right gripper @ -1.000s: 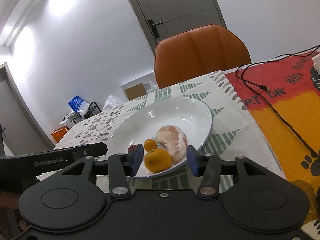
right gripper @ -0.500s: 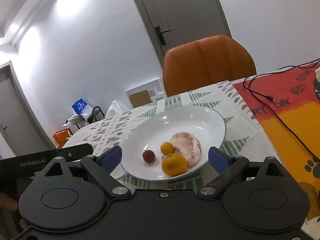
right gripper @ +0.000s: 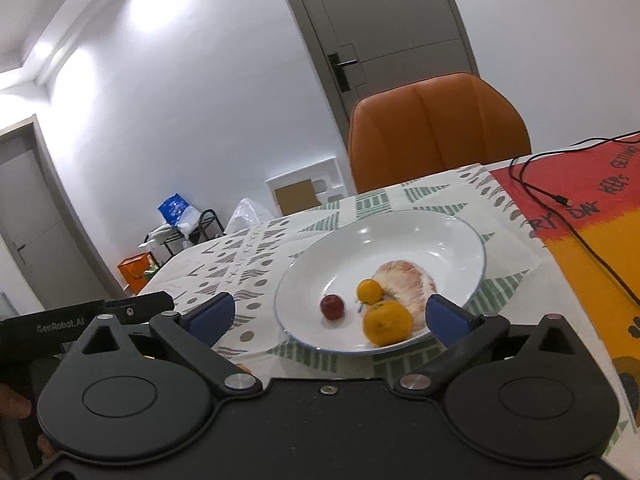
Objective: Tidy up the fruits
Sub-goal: 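Withdraw both open tools from the bowl toward the remaining fruit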
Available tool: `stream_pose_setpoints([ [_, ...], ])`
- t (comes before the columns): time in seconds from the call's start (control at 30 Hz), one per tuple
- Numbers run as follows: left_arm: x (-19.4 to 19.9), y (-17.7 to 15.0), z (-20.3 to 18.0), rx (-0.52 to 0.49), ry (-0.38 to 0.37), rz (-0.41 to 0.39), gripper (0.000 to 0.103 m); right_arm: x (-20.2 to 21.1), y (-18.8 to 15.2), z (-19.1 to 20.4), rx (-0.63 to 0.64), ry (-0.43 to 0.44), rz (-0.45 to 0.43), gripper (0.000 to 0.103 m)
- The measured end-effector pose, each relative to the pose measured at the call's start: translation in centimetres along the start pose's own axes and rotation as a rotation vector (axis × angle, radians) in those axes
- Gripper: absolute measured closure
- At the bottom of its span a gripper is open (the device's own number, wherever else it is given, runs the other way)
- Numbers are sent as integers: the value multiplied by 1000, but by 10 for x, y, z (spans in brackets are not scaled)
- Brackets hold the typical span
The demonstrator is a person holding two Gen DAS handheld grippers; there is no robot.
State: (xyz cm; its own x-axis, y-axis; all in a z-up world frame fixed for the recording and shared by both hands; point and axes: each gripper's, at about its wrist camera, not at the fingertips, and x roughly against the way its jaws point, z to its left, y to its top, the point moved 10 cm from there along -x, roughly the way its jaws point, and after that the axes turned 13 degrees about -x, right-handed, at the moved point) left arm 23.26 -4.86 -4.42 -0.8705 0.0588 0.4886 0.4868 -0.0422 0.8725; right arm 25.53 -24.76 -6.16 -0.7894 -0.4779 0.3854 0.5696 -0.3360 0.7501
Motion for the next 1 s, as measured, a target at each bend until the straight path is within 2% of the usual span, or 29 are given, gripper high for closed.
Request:
stream_pose_setpoints([
  [0.23,10,-6,13,18,30,0,4,3,-8,12,30,34,14,0],
  [1.0,23,-38,55,84,32,22,6,-12,-34,56,115,56,88,0],
])
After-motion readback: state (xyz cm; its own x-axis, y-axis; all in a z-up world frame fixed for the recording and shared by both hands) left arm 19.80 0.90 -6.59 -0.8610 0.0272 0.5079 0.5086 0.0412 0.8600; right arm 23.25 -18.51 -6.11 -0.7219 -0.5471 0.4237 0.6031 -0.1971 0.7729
